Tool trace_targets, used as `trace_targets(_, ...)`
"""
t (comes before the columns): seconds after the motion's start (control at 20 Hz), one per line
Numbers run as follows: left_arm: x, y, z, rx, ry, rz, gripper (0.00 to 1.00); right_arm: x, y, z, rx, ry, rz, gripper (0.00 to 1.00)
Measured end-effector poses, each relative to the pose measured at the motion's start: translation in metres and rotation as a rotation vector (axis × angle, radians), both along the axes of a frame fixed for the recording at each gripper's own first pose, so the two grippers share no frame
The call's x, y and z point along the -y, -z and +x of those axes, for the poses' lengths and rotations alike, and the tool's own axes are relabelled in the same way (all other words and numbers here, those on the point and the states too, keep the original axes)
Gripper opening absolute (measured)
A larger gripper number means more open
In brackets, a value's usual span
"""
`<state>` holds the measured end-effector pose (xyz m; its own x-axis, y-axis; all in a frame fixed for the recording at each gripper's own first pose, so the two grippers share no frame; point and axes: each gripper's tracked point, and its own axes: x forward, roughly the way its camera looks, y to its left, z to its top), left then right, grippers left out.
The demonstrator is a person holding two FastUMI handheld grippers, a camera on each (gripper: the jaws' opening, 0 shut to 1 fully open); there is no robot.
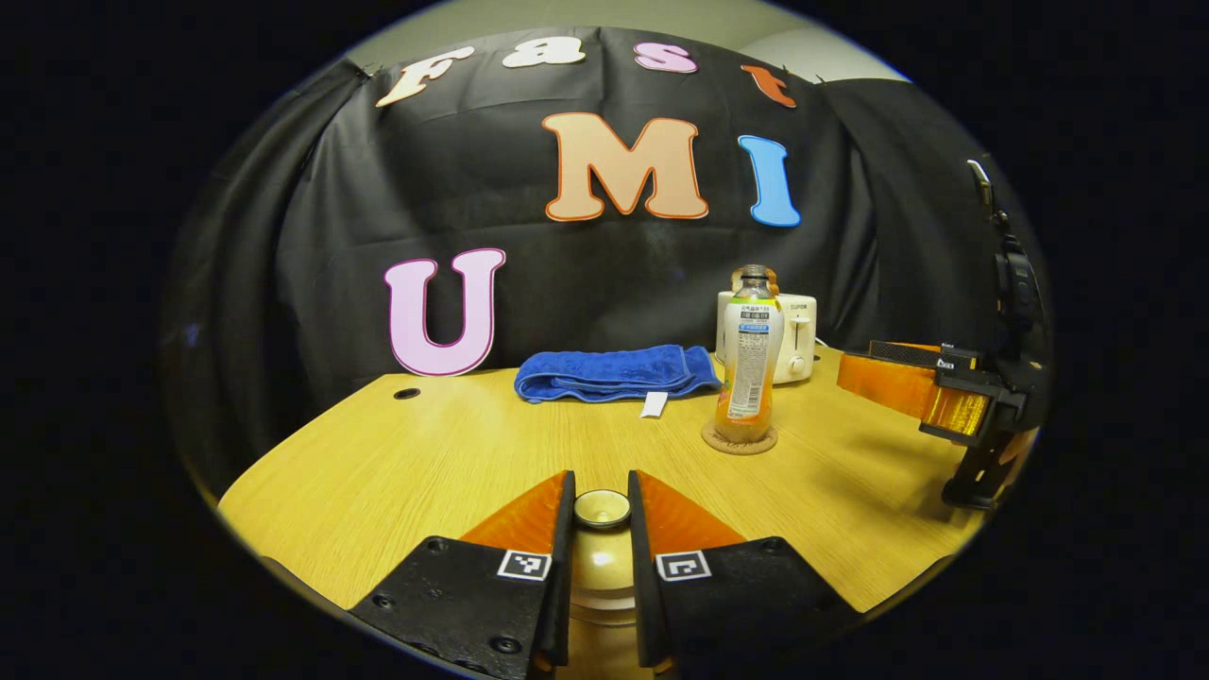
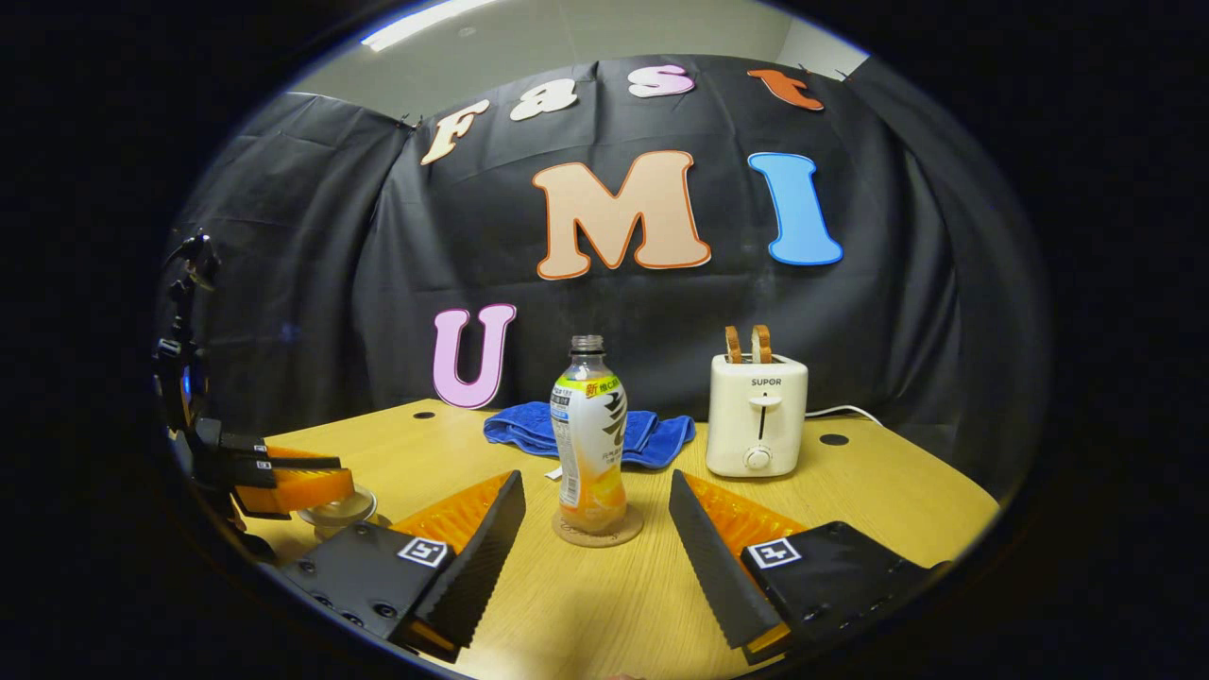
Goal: Open the teacup lid with one hand, grasp the water bottle and pour water into the teacup with the other hand; after pouring, place the water bottle on the coaster and then close the teacup lid.
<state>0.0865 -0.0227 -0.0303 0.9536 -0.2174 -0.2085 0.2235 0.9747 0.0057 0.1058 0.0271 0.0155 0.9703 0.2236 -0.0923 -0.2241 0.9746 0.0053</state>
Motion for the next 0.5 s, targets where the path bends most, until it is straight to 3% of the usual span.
trace_targets(0.1,0.0039,0.0004,-0.0012,0.002,0.004,0.006,0.26,0.0001,0.003,-0.0006,-0.01,-0.005,0.008,0.98)
trace_targets(0.15,0.0046,0.0009,-0.0004,0.004,0.002,0.016,0.26,-0.0007,0.0033,-0.0009,-0.015,-0.01,0.017,0.94)
trace_targets(0.4,0.0049,0.0038,0.0003,0.003,-0.005,0.013,0.27,0.0016,0.0032,-0.004,-0.011,-0.01,0.015,0.98)
trace_targets(0.5,0.0027,0.0043,-0.0008,0.002,-0.014,0.016,0.33,0.002,0.0021,-0.0067,-0.01,-0.011,0.021,0.94)
